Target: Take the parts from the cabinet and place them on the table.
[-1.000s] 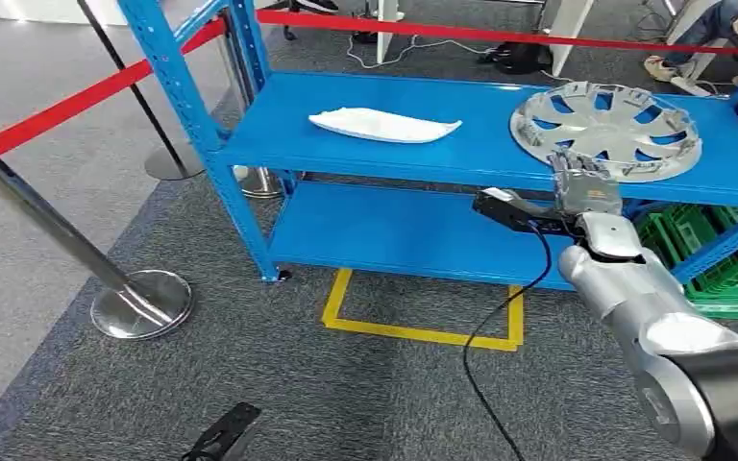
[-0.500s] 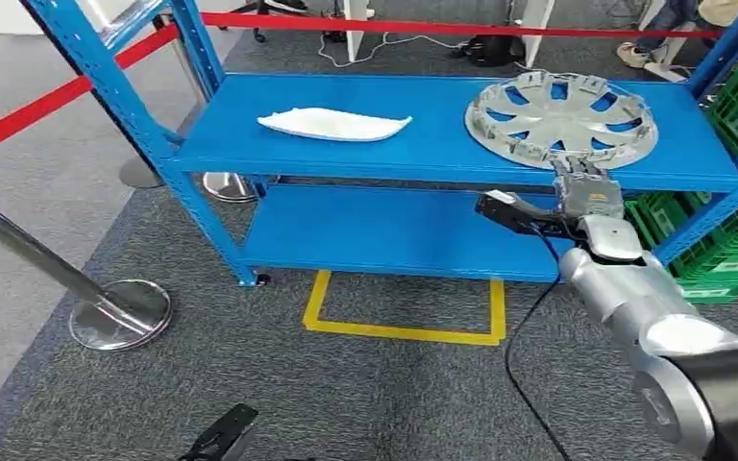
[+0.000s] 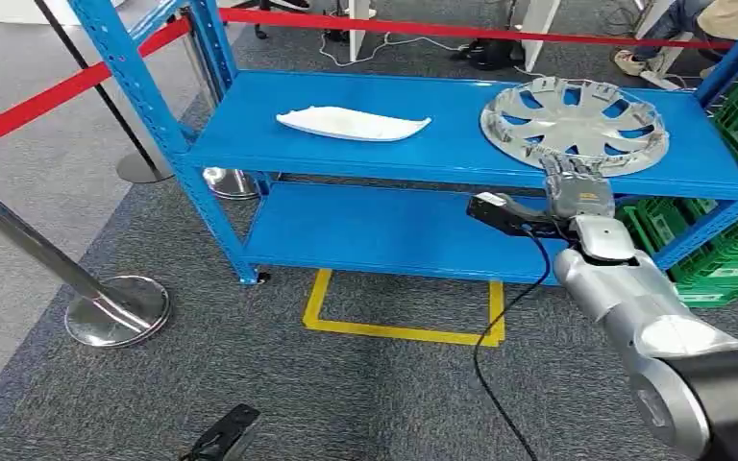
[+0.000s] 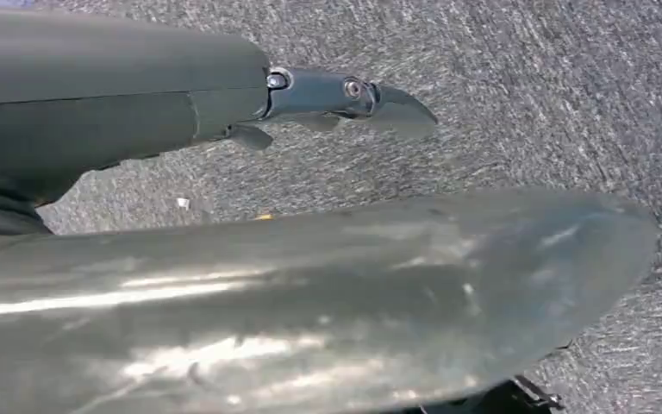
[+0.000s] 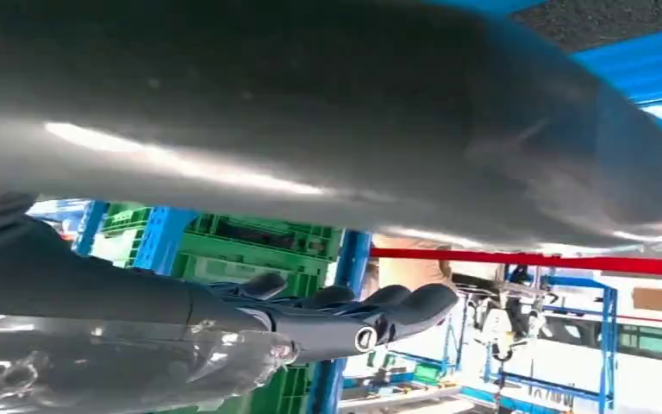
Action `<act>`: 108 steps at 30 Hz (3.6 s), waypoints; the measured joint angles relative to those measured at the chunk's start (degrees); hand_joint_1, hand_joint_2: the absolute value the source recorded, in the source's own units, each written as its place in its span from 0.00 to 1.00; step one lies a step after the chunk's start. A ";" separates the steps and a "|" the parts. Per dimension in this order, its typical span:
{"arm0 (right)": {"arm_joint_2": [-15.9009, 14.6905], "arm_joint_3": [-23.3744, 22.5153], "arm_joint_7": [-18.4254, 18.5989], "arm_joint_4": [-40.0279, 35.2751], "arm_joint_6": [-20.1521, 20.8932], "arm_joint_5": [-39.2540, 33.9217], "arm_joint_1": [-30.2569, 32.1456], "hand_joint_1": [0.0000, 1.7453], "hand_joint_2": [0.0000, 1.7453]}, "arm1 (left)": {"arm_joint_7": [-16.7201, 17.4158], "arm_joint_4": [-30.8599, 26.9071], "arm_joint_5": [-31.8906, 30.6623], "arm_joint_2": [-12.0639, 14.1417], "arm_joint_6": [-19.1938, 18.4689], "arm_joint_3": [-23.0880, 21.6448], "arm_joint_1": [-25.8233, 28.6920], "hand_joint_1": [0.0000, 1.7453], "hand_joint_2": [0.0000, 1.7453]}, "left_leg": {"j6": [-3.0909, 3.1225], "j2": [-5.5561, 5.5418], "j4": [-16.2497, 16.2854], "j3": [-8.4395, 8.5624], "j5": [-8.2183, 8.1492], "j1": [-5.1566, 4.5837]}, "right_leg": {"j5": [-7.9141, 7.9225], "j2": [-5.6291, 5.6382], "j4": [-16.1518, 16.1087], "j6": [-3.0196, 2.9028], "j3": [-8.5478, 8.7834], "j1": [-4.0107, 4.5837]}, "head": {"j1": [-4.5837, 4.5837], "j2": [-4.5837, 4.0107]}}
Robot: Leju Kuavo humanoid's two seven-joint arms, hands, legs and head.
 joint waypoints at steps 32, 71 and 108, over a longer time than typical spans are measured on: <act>1.25 0.74 -0.79 -1.57 -0.57 0.11 -0.17 0.00 1.00 | 0.20 0.00 -0.55 -0.17 0.39 -1.09 -0.33 0.00 0.00 | 0.21 0.79 -0.98 2.12 -0.81 1.18 | 1.43 -2.24 2.58 2.68 -2.19 -1.16 | 0.28 0.00; 1.25 1.09 -0.37 -1.88 -1.16 -0.37 0.21 0.00 1.00 | 0.22 -0.11 -0.59 -0.22 0.52 -1.14 -0.67 0.00 0.00 | -1.70 0.73 6.12 0.93 -7.02 0.33 | 0.82 -1.65 -0.46 -0.96 -0.18 -0.79 | -0.81 0.00; 1.73 2.38 -2.86 -1.88 -0.55 0.85 0.18 0.00 1.00 | 0.17 -0.07 -0.63 -0.26 0.11 -1.22 -0.60 0.00 0.00 | -0.13 0.43 -1.29 3.74 -2.61 0.28 | 1.82 -1.59 -0.40 0.29 -1.12 0.02 | -0.79 0.00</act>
